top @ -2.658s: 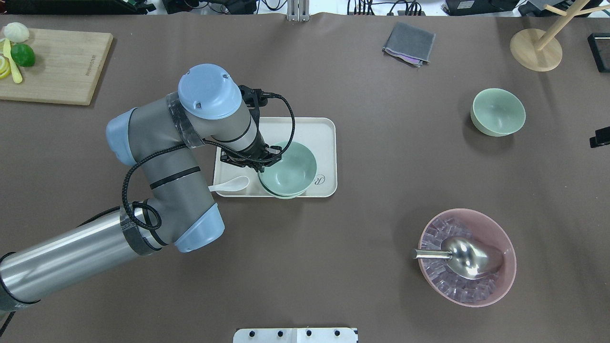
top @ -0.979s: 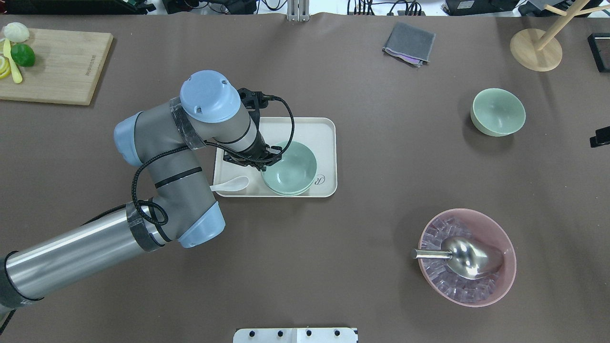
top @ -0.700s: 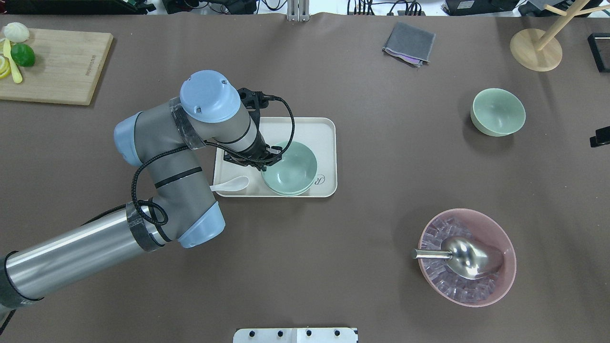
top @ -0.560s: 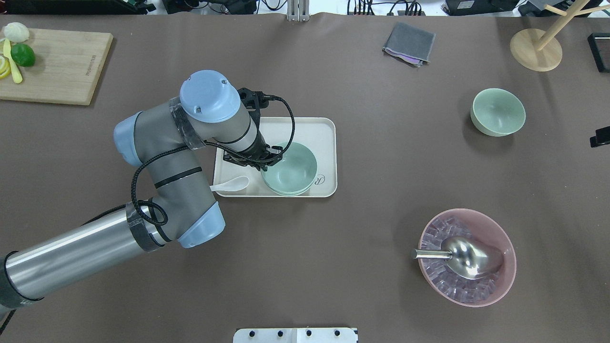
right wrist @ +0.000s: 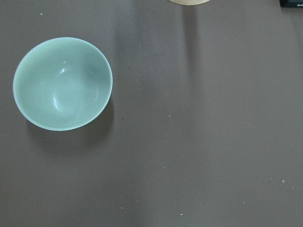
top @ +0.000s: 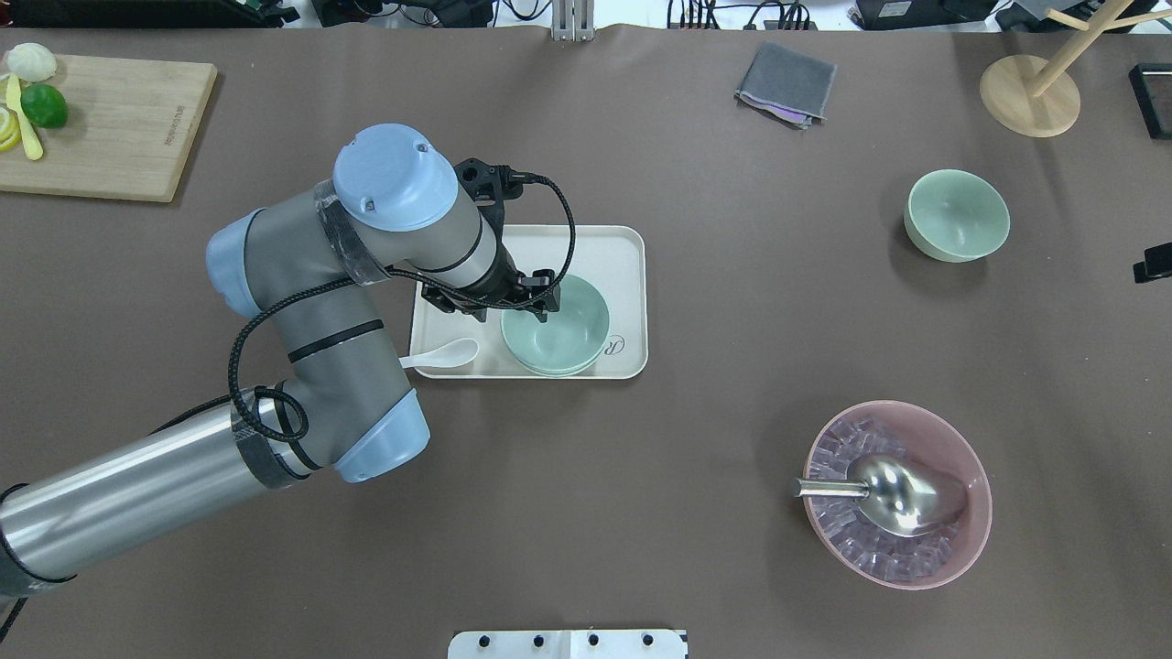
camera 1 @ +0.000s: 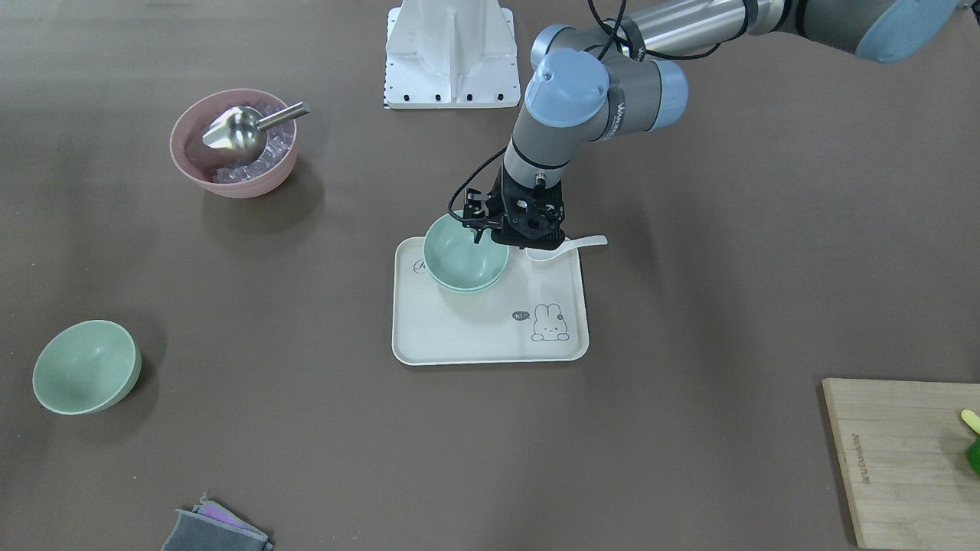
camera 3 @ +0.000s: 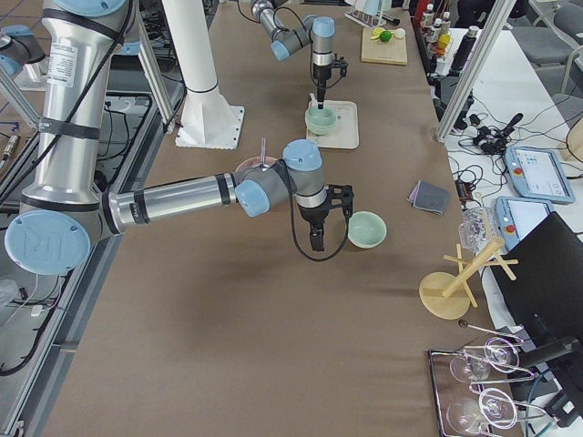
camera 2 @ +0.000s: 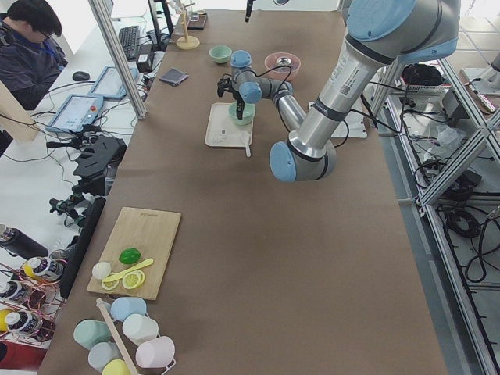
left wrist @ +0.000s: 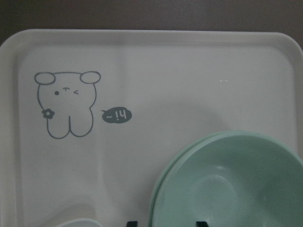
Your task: Stack green bowls together
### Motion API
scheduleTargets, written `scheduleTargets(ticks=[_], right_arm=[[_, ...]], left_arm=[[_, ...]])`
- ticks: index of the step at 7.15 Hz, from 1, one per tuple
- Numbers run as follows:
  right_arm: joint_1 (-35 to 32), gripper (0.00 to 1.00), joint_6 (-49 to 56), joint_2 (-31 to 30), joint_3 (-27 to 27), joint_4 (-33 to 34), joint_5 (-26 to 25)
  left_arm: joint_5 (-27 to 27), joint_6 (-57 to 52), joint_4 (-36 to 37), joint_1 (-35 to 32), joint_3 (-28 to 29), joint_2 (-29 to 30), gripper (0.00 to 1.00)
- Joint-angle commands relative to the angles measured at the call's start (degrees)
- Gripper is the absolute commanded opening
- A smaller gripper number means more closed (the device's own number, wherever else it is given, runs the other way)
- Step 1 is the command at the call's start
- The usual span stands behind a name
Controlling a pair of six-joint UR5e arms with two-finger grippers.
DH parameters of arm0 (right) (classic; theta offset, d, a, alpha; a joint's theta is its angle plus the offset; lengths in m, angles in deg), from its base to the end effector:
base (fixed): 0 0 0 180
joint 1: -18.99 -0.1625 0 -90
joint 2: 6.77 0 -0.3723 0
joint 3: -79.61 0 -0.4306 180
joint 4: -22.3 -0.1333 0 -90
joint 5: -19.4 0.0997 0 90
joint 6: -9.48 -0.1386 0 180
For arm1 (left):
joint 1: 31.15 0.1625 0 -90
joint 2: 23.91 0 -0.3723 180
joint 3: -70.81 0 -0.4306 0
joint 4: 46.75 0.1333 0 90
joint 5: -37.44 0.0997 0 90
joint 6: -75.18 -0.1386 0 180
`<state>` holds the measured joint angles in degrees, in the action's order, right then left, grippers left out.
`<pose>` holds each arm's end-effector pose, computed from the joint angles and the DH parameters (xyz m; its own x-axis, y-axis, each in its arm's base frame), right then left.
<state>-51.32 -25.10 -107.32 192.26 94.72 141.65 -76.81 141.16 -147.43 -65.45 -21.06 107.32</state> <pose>-0.1118 -0.4884 0.4907 0.7484 0.0248 0.6627 -0.1604 0.9764 0.1446 0.5523 -0.4692 0.1425 0.5436 0.0785 -0.8357 0.0206 0.9941 0.1067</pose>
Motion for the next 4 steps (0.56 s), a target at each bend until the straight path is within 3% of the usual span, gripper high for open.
scheduleTargets(ticks=[1,4], right_arm=[[0.00,0.99,0.04,0.00,-0.06,0.00,0.00],[0.00,0.99,0.04,0.00,-0.23,0.00,0.09]], left_arm=[[-0.09,0.12,0.83,-2.16,-3.13,-0.63,0.98],[-0.62,-11.24,12.82,-9.53,-12.51,-7.20,0.98]])
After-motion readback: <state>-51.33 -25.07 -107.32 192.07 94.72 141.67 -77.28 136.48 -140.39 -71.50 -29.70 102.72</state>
